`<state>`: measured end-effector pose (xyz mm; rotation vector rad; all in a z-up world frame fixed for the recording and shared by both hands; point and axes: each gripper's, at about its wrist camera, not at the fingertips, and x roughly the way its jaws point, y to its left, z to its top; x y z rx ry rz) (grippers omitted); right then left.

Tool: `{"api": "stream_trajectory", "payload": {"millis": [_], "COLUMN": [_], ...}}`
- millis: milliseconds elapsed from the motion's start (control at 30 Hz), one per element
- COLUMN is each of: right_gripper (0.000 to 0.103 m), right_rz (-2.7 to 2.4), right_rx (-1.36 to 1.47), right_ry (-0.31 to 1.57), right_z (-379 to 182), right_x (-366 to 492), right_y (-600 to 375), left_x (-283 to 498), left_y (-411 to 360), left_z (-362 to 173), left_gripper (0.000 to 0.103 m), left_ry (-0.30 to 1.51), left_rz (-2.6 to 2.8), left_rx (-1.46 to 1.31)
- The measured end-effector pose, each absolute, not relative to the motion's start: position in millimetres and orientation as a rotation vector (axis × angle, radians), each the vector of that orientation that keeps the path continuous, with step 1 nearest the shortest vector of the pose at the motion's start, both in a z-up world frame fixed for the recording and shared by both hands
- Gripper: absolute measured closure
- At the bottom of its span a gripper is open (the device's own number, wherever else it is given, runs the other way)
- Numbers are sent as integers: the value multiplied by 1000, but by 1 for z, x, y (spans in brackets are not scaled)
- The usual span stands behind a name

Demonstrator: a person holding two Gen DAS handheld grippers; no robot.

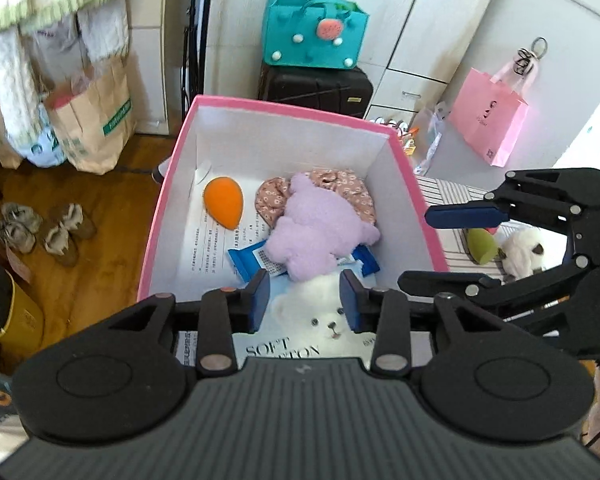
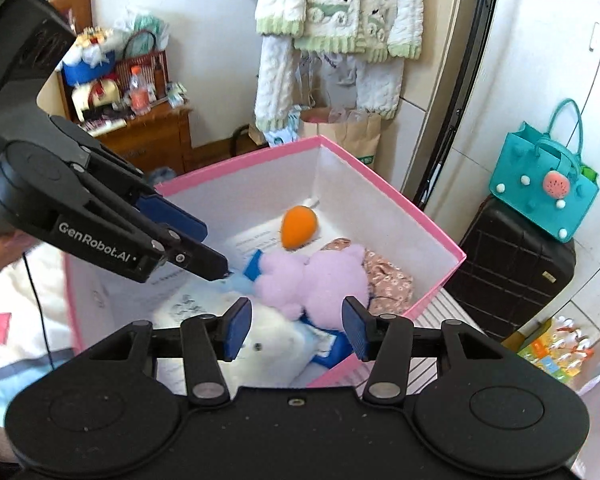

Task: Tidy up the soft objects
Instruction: 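Lower the plush into the box and open right tool, then move both tools away from the box toward the pompom and green sponge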

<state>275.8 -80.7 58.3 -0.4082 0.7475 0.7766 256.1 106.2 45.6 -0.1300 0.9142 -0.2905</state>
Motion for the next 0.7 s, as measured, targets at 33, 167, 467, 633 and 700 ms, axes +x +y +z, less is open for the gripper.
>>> {"api": "stream_trajectory", "payload": {"millis": [33,167,467,633,700], "right_gripper": [48,48,48,47,47], "right_rz": [773,781,827,833,832], "right_rx": [-403,-361,-285,-271,-278], "right_ry": [739,726,682,645,626], "right_z": [60,72,104,117,119], "right_x": [272,258,215,187,173], "right_y": [-83,-89,-114,-126,-130], "left_x": [252,233,177,146,135], "left_y": [104,101,100,98,95], "left_z": [49,66,101,116,121], "left_gripper": [65,62,54,45,44], "left_ry": [909,877,820,803,793], "left_rz": [-298,-310,-306,-320,-336], "left_rx": [-121,-87,-25,-12,-10]}}
